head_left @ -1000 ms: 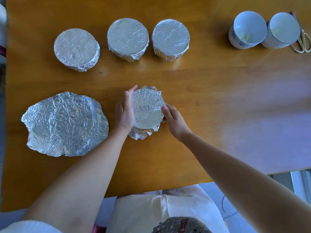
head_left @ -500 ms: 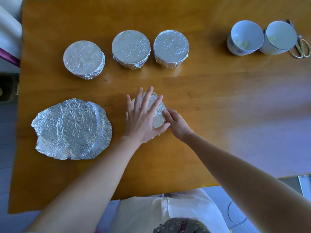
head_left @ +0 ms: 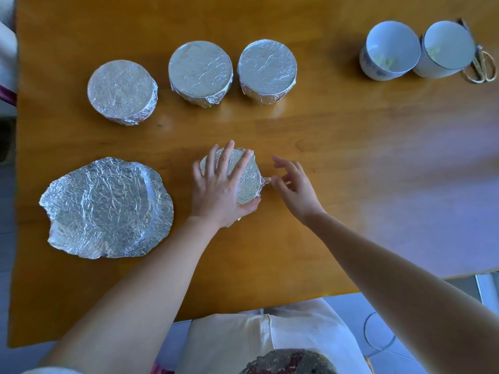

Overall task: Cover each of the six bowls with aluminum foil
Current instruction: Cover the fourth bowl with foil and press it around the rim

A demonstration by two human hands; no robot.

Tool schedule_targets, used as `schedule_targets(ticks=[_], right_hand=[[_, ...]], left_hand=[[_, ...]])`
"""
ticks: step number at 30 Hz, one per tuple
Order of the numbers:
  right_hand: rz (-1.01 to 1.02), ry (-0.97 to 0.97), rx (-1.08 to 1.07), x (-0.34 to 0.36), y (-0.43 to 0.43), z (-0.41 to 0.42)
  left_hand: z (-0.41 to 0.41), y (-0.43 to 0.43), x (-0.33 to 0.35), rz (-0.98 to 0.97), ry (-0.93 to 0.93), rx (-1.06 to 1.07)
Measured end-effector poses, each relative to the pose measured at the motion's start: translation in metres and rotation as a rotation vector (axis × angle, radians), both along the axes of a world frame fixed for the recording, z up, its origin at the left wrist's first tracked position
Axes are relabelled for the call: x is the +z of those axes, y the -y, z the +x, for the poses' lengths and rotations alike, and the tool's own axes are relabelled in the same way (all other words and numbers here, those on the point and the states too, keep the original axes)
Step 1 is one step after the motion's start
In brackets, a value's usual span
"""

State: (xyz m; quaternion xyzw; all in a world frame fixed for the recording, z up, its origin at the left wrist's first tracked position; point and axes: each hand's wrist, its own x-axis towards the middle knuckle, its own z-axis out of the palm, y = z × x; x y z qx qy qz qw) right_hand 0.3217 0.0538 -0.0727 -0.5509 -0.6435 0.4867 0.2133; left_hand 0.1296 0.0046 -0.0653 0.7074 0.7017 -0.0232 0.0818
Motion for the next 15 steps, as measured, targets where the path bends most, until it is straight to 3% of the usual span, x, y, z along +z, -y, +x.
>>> schedule_targets(ticks=[2,5,11,15], right_hand=[[0.142,0.018,0.056,0.002,0.001,0.007],[0.179,0.019,0.145,0.002,0.002,0.001],[0.050,0.041,0.041,-0.003,-0.005,-0.009],[-0.045,0.038,0.082,-0.001,-0.013,-0.008]], left_hand=[[0.000,0.000,0.000,0.002,-0.002,0.001],[0.001,0.000,0.000,0.015,-0.007,0.003],[0.001,0.000,0.001,0.016,-0.008,0.005],[0.001,0.000,0.001,0.027,0.005,0.006]])
